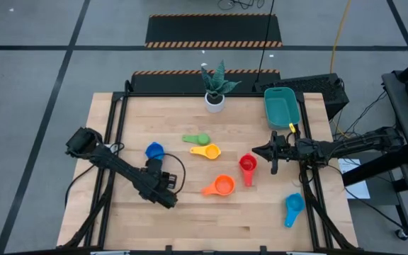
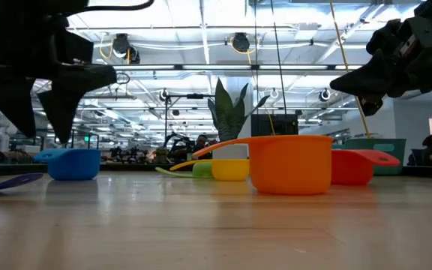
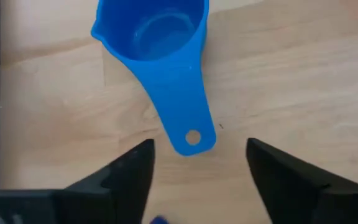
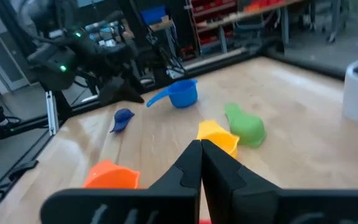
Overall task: Nest measuring cups in basket
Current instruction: Stack the blue measuring cup on top of the orange measuring cup
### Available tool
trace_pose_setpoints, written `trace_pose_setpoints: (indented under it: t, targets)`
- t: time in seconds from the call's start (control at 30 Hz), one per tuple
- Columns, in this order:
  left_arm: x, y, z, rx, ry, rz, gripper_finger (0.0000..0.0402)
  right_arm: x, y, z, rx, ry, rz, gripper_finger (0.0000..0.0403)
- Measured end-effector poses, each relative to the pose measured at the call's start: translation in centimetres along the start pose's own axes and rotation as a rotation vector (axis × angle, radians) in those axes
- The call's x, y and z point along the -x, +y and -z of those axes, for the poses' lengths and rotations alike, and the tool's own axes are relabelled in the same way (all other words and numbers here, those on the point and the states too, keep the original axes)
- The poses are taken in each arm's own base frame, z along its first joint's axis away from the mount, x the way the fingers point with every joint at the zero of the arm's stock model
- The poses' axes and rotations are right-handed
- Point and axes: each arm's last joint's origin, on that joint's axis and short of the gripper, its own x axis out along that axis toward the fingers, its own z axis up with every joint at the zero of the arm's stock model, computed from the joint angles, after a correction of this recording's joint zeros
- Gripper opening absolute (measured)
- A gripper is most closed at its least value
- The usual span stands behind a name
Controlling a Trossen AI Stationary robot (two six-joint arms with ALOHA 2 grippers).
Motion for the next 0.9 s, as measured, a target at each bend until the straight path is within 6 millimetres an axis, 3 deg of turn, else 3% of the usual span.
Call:
trace_pose_setpoints:
  t: [0.17,0.3,0.63,0.9]
  targets:
    - [-1.4,-0.9,-0.1,0.015,-0.005,-0.047,0.0320,0.0,0.2,-0.6,0.090,-0.057,-0.014,0.0000]
    - [-2.4,-1.4,-0.5,0.028,0.002,-0.095,0.0343,0.0,0.2,-0.7,0.132,-0.075,-0.017,0.0000]
    - [-5.0,-2.2,-0.5,-0.048,0.037,-0.229,0.0347,0.0,0.2,-0.7,0.143,-0.074,-0.017,0.0000]
    - [-5.4,-2.3,-1.0,-0.055,0.037,-0.251,0.0347,0.0,0.2,-0.7,0.135,-0.073,-0.017,0.0000]
